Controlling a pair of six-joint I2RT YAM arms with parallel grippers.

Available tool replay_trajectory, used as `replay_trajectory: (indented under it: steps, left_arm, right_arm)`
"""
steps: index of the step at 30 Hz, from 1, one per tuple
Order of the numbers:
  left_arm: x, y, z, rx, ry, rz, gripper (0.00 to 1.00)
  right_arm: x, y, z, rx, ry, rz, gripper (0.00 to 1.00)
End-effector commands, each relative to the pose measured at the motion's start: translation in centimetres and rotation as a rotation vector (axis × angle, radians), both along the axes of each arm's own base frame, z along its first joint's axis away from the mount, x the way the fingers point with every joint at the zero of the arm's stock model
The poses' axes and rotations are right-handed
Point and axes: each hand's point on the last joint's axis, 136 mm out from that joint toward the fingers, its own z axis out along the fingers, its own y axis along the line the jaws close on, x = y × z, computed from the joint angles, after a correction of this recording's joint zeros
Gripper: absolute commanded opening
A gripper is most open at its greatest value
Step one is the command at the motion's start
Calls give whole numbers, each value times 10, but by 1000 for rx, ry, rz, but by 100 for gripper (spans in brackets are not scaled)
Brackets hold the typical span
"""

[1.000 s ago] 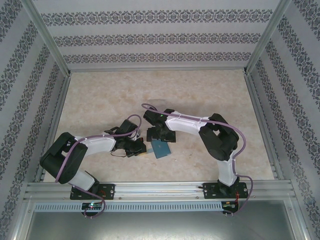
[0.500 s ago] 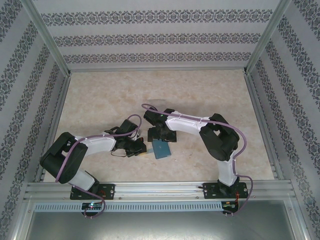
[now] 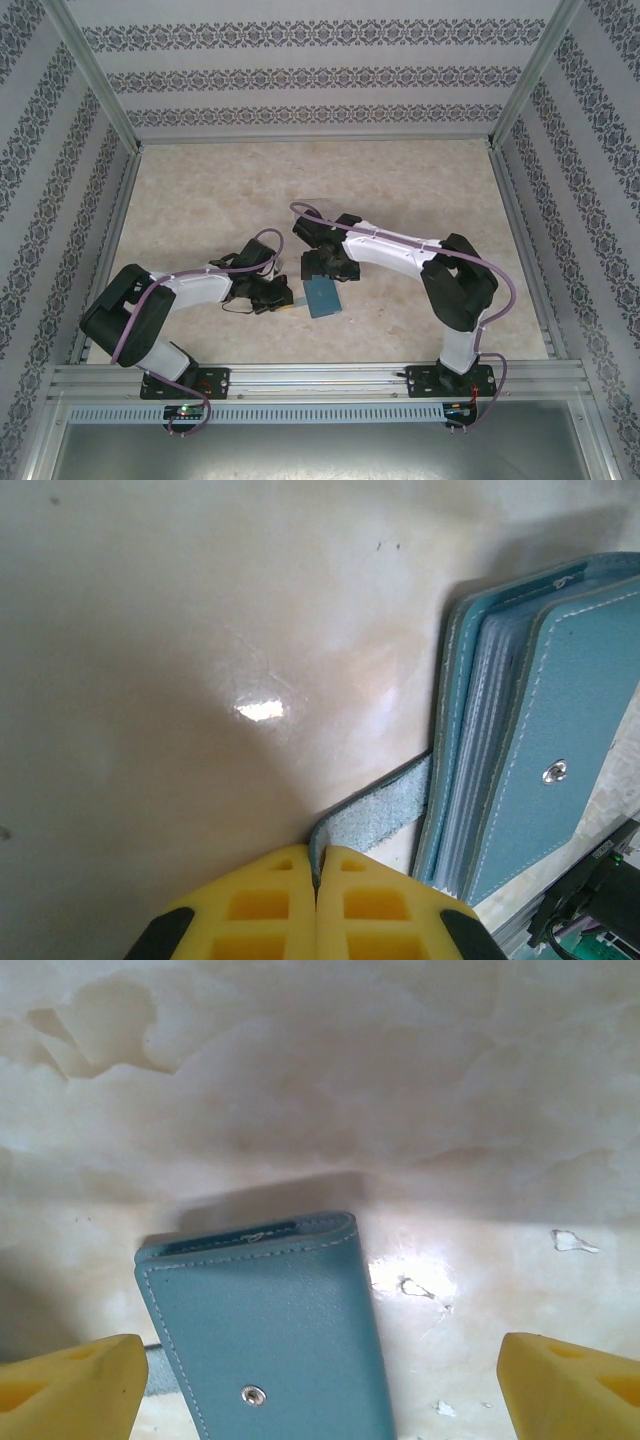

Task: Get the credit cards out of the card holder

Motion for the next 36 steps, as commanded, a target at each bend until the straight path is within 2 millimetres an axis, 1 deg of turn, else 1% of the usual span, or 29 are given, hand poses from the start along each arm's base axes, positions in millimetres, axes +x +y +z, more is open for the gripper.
replay_trajectory:
  steps: [1,7,11,19,25,36]
  left_arm:
    - [-1,8,-17,71,17,10,0]
    - [1,7,-16,69,16,11,0]
    - [1,7,-16,70,17,13,0]
    - [0,8,-17,76,19,10,0]
    - [1,8,-17,76,18,8,0]
    - [1,8,-16,79,20,5,0]
  right_arm:
    - [-9,-7,0,-33,13,48,91]
    - [-11,13,-14,29,63,87,93]
    - [-14,18,-21,30,92,109,93]
    - [-27,9,-30,13,132,137,93]
    - [-33,9,-33,13,148,163,93]
    - [-33,1,-37,-35,151,167,93]
